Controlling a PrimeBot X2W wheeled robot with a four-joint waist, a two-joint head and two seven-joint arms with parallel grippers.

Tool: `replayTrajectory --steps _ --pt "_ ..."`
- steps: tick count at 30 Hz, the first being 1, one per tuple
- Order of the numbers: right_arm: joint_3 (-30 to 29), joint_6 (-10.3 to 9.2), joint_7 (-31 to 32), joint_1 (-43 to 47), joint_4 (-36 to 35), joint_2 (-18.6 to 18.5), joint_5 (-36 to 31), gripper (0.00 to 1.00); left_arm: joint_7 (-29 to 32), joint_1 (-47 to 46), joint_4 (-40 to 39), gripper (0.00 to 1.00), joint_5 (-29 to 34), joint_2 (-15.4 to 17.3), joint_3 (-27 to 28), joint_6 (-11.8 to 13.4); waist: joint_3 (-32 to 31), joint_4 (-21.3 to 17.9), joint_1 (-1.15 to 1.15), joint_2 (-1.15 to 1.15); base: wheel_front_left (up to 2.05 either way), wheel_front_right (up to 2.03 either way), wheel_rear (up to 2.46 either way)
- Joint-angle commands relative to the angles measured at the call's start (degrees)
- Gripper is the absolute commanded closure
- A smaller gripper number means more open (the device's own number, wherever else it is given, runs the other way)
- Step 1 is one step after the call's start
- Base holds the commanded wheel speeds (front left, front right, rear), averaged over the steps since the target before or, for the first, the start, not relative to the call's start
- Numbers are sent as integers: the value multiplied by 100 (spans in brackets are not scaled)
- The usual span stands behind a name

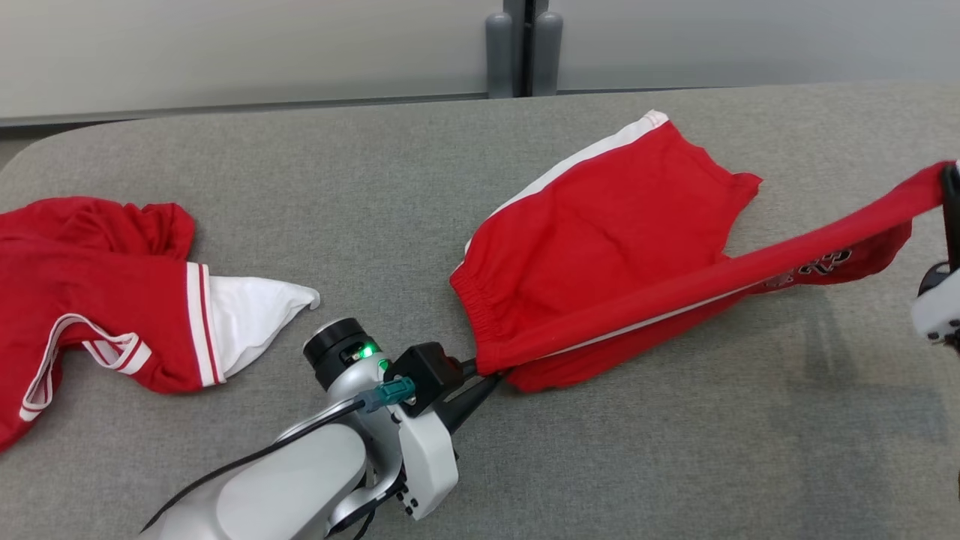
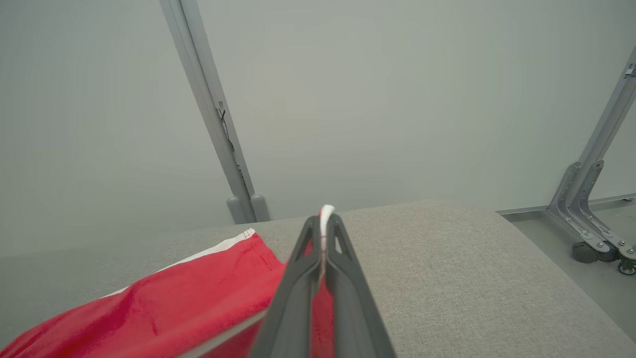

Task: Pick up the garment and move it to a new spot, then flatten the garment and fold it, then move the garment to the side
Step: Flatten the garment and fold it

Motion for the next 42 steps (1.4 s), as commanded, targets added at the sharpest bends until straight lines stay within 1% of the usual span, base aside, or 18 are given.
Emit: replayTrajectory --steps 1,4,10,11,13,14,15,22,29,34,35,36,37,38,42 --pt "-116 -18 149 -332 44 -49 -247 100 34 -175 23 100 32 1 36 -25 194 195 0 0 0 0 0" --pt "-6 -17 340 -788 211 -46 -519 100 17 -389 39 100 41 -95 64 -58 357 354 0 0 0 0 0" --pt "176 -15 663 -1666 762 -204 -941 100 50 -849 182 100 10 -378 104 -126 773 714 0 0 0 0 0" --pt "176 -15 663 -1666 762 -204 -941 100 50 -849 182 100 10 -378 104 -126 773 714 0 0 0 0 0" --pt "274 -15 759 -1937 972 -275 -1063 100 78 -1027 277 100 69 -463 60 -149 911 833 0 0 0 0 0" --pt "272 -16 843 -2198 1186 -325 -1092 100 53 -1192 367 100 133 -569 15 -180 1059 951 0 0 0 0 0" --pt "272 -16 843 -2198 1186 -325 -1092 100 53 -1192 367 100 133 -569 15 -180 1059 951 0 0 0 0 0" --pt "494 -15 805 -2901 1849 -621 -1450 100 -65 -1563 731 100 -5 -909 35 -228 1439 1254 0 0 0 0 0" --pt "649 -15 731 -3471 2474 -612 -1575 100 -203 -1881 1139 100 -236 -1184 75 -273 1712 1417 0 0 0 0 0" --pt "778 -15 655 -3797 2857 -632 -1700 100 -341 -2108 1351 100 -310 -1332 -4 -285 1870 1508 0 0 0 0 0" --pt "792 -15 623 -3894 3021 -612 -1738 100 -391 -2178 1444 100 -336 -1367 -35 -290 1897 1540 0 0 0 0 0" --pt "789 -15 619 -3942 3105 -600 -1742 75 -414 -2202 1492 92 -349 -1390 -50 -291 1906 1554 0 0 0 0 0" --pt "783 -15 608 -3986 3187 -596 -1745 3 -441 -2224 1551 47 -341 -1410 -53 -291 1911 1567 0 0 0 0 0" --pt "705 -15 608 -4032 3285 -589 -1747 0 -477 -2238 1607 0 -351 -1435 -37 -291 1912 1575 0 0 0 0 0" --pt "598 -15 402 -4139 3553 -503 -1849 0 -609 -2280 1829 0 -347 -1513 32 -215 1875 1583 0 0 0 0 0"
